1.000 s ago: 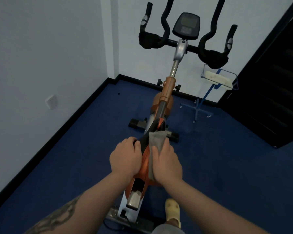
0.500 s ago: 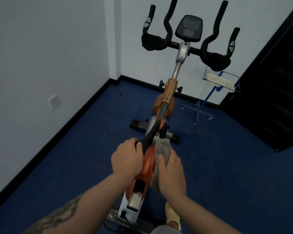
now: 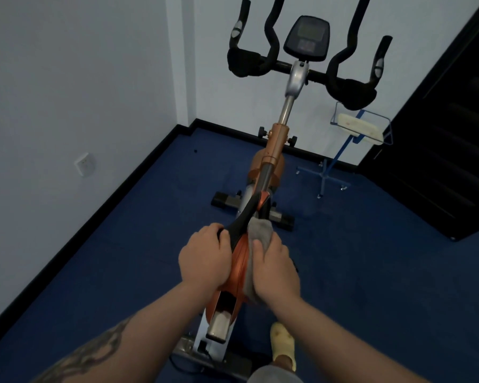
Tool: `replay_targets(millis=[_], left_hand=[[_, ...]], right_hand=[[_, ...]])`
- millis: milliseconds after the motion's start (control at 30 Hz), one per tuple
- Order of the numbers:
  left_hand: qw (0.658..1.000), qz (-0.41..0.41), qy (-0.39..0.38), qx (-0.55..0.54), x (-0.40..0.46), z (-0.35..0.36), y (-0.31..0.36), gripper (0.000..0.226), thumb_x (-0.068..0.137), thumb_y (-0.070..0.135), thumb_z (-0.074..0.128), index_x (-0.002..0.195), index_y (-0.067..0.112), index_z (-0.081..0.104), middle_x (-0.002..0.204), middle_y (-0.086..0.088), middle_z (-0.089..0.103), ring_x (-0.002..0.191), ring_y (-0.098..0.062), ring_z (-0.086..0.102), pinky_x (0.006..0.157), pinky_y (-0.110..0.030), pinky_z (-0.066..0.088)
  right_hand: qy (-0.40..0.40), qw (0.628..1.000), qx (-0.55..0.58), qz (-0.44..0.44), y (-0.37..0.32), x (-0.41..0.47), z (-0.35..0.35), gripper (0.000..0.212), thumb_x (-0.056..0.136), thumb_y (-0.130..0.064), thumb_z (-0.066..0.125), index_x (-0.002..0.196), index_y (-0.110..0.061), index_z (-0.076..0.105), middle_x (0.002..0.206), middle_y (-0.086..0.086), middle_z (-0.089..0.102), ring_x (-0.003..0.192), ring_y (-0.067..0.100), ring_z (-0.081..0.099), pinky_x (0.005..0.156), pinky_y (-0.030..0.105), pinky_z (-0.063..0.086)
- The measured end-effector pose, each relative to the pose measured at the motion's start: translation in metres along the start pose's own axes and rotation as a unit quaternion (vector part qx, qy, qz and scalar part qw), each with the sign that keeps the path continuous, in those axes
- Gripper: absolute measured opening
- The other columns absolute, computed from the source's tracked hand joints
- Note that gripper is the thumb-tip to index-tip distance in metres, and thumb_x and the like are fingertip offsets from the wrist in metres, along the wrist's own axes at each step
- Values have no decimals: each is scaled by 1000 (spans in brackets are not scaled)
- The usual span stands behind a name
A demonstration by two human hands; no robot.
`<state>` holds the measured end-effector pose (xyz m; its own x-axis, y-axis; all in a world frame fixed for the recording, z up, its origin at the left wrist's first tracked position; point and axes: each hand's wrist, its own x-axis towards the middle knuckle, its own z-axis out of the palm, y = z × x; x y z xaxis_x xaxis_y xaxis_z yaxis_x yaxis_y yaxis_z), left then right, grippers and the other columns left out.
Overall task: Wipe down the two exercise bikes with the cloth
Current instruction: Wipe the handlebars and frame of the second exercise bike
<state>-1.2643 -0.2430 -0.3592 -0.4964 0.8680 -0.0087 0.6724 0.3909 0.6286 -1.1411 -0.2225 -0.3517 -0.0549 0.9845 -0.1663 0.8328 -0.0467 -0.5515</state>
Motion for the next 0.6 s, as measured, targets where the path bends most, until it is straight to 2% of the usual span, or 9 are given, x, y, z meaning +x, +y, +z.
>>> replay_targets(millis=[100, 167, 300, 367, 533, 600], left_hand=[[1000, -1, -1, 1, 0, 0, 0, 34, 101, 37, 34, 119, 25, 60, 109, 6, 64, 96, -13, 58, 79, -37, 49], [1000, -2, -3, -1, -1, 0, 0, 34, 101, 37, 33, 119, 25, 60, 109, 6, 64, 97, -13, 58, 80, -38, 50], [1000, -2, 2, -1, -2, 0, -1, 33, 101, 36, 34, 119, 25, 60, 109, 6, 64, 96, -12, 58, 79, -36, 49], [1000, -5, 3, 0, -1, 0, 0, 33, 101, 37, 34, 119, 25, 60, 109, 7, 64, 95, -12, 58, 78, -36, 50], [1000, -7, 2, -1, -1, 0, 1, 35, 101, 37, 34, 120, 24, 60, 111, 6, 64, 98, -13, 58, 81, -38, 50], [1000, -8, 0, -2, -2, 0, 1, 35, 101, 37, 34, 121, 24, 60, 111, 5, 64, 99, -13, 58, 82, -38, 50]], right_hand=[[-51, 997, -17, 58, -16, 33, -6, 54, 102, -48, 20, 140, -12, 32, 128, 13, 55, 111, 31, 56, 75, 34, 37], [-55, 995, -23, 74, -22, 38, -6, 54, 102, -48, 20, 139, -10, 32, 129, 14, 55, 112, 32, 55, 76, 36, 37], [-18, 997, -64, -24, -6, 2, 1, 68, 99, -53, 23, 154, -17, 6, 149, 10, 34, 124, 28, 45, 89, 38, 42], [-15, 997, -70, -39, -3, -4, 0, 70, 99, -54, 23, 154, -18, 1, 152, 8, 29, 127, 27, 42, 93, 38, 42], [-53, 996, -39, 64, -26, 43, -2, 61, 102, -45, 25, 151, -9, 14, 146, 14, 41, 121, 33, 51, 89, 39, 43], [-56, 995, -35, 69, -27, 46, -1, 61, 103, -45, 26, 150, -9, 14, 146, 15, 41, 119, 34, 52, 86, 38, 43]])
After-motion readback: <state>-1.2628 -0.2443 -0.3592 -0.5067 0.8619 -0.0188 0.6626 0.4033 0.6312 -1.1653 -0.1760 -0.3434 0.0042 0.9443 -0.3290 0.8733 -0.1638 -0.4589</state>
